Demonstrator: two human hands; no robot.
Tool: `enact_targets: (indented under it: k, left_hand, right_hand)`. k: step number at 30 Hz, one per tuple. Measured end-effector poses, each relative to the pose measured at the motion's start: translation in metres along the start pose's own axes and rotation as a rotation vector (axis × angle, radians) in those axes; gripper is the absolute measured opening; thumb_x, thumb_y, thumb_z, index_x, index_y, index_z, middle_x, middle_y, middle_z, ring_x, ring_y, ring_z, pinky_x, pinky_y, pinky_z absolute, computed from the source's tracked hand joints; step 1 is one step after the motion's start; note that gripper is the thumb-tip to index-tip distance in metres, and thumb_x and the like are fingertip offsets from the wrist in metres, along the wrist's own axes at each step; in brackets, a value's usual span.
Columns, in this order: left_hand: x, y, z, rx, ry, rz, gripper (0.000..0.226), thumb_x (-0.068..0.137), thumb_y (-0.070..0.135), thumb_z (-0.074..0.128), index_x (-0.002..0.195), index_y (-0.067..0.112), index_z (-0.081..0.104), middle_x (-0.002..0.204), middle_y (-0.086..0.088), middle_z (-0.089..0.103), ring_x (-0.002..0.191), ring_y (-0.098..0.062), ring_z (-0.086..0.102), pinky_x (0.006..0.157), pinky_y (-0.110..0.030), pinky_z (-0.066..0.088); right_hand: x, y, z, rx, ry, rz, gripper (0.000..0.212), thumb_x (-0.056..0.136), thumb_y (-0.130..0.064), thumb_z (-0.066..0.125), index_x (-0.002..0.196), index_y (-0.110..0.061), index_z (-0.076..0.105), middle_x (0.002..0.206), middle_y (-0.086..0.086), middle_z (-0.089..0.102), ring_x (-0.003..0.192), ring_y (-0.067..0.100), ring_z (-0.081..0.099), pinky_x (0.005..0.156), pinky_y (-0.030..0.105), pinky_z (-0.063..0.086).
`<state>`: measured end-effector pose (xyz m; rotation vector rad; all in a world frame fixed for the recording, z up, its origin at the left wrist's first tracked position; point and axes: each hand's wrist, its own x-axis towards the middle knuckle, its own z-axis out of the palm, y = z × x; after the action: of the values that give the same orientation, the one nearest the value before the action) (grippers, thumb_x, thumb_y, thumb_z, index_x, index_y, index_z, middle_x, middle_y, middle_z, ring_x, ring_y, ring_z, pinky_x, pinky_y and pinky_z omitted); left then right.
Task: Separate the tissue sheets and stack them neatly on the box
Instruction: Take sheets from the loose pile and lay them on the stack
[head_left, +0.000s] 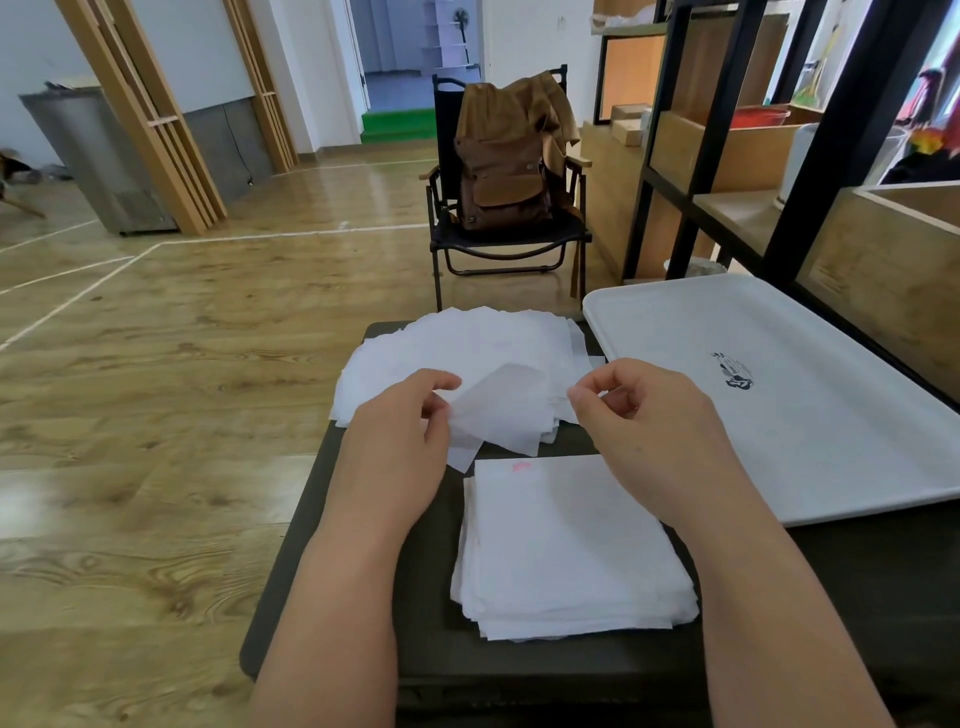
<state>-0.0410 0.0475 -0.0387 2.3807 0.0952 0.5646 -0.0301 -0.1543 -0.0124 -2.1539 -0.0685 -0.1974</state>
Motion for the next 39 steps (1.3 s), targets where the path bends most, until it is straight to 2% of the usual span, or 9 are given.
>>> enact_targets:
  k: [6, 10, 12, 14, 18, 23, 28, 34, 39]
  left_hand:
    - [0.002, 0.007, -0.005, -0.256, 0.108, -0.032, 0.026, 0.101, 0.017, 0.05, 0.113, 0.035, 0.064, 0.1, 0.02, 0.064, 0.091, 0.009, 0.056, 0.072, 0.001, 0.038]
    - [0.001, 0.006, -0.008, -0.243, 0.0, -0.038, 0.033, 0.102, 0.014, 0.046, 0.114, 0.041, 0.061, 0.11, 0.024, 0.059, 0.096, 0.013, 0.052, 0.076, 0.0, 0.038]
    - [-0.001, 0.005, -0.011, -0.187, -0.163, -0.007, 0.054, 0.096, 0.001, 0.042, 0.118, 0.049, 0.053, 0.122, 0.031, 0.052, 0.111, 0.017, 0.044, 0.087, -0.002, 0.035]
    - [-0.002, 0.004, -0.011, -0.092, -0.314, 0.003, 0.073, 0.086, -0.008, 0.04, 0.132, 0.048, 0.046, 0.134, 0.031, 0.045, 0.125, 0.012, 0.036, 0.101, -0.013, 0.032]
    - [-0.001, 0.001, -0.011, 0.085, -0.308, -0.051, 0.086, 0.079, -0.011, 0.044, 0.146, 0.043, 0.035, 0.15, 0.017, 0.037, 0.143, -0.009, 0.026, 0.118, -0.034, 0.023]
    - [0.0, -0.002, -0.01, 0.19, -0.194, -0.025, 0.081, 0.08, -0.011, 0.046, 0.145, 0.037, 0.04, 0.153, 0.013, 0.037, 0.144, -0.015, 0.026, 0.118, -0.043, 0.021]
    - [0.0, -0.005, -0.01, 0.27, -0.146, -0.115, 0.062, 0.088, 0.014, 0.059, 0.142, 0.04, 0.043, 0.154, 0.008, 0.035, 0.141, -0.022, 0.028, 0.114, -0.043, 0.025]
    - [0.002, -0.002, -0.011, 0.119, 0.052, -0.032, 0.035, 0.089, 0.008, 0.062, 0.11, 0.033, 0.072, 0.135, 0.005, 0.058, 0.128, -0.022, 0.045, 0.108, -0.05, 0.034]
    - [0.002, 0.0, -0.009, 0.112, -0.024, 0.067, 0.048, 0.088, 0.002, 0.062, 0.124, 0.034, 0.067, 0.143, 0.005, 0.053, 0.134, -0.021, 0.043, 0.112, -0.049, 0.032]
  right_hand:
    - [0.002, 0.001, 0.0, 0.018, 0.004, -0.007, 0.013, 0.089, -0.036, 0.06, 0.077, -0.031, 0.063, 0.065, -0.015, 0.059, 0.06, -0.005, 0.053, 0.047, 0.011, 0.033]
    - [0.003, 0.002, 0.0, 0.027, 0.005, -0.003, 0.012, 0.089, -0.035, 0.06, 0.078, -0.031, 0.064, 0.066, -0.014, 0.061, 0.062, 0.001, 0.054, 0.054, 0.018, 0.035]
    - [0.003, 0.003, 0.0, 0.036, 0.007, 0.0, 0.012, 0.089, -0.034, 0.06, 0.078, -0.03, 0.064, 0.067, -0.013, 0.062, 0.063, 0.002, 0.055, 0.054, 0.019, 0.036]
    - [0.004, 0.003, 0.0, 0.034, 0.007, 0.001, 0.012, 0.089, -0.035, 0.061, 0.078, -0.03, 0.064, 0.068, -0.013, 0.062, 0.065, 0.002, 0.056, 0.055, 0.02, 0.036]
    - [0.004, 0.004, -0.002, 0.03, 0.009, 0.002, 0.012, 0.089, -0.034, 0.061, 0.078, -0.03, 0.064, 0.071, -0.013, 0.063, 0.073, 0.006, 0.061, 0.057, 0.021, 0.039]
    - [0.004, 0.005, -0.003, 0.042, 0.007, -0.001, 0.013, 0.09, -0.034, 0.062, 0.078, -0.03, 0.064, 0.074, -0.012, 0.065, 0.076, 0.009, 0.064, 0.06, 0.022, 0.042]
    - [0.003, 0.004, -0.003, 0.045, 0.001, -0.004, 0.012, 0.09, -0.034, 0.061, 0.078, -0.031, 0.064, 0.073, -0.012, 0.063, 0.075, 0.007, 0.063, 0.059, 0.021, 0.04]
    - [0.002, 0.003, -0.002, 0.051, 0.001, -0.009, 0.012, 0.09, -0.035, 0.061, 0.078, -0.032, 0.063, 0.073, -0.012, 0.063, 0.074, 0.007, 0.063, 0.057, 0.021, 0.039]
    - [0.003, 0.003, -0.002, 0.058, -0.001, -0.006, 0.012, 0.089, -0.034, 0.061, 0.078, -0.031, 0.064, 0.072, -0.011, 0.064, 0.074, 0.008, 0.064, 0.059, 0.022, 0.041]
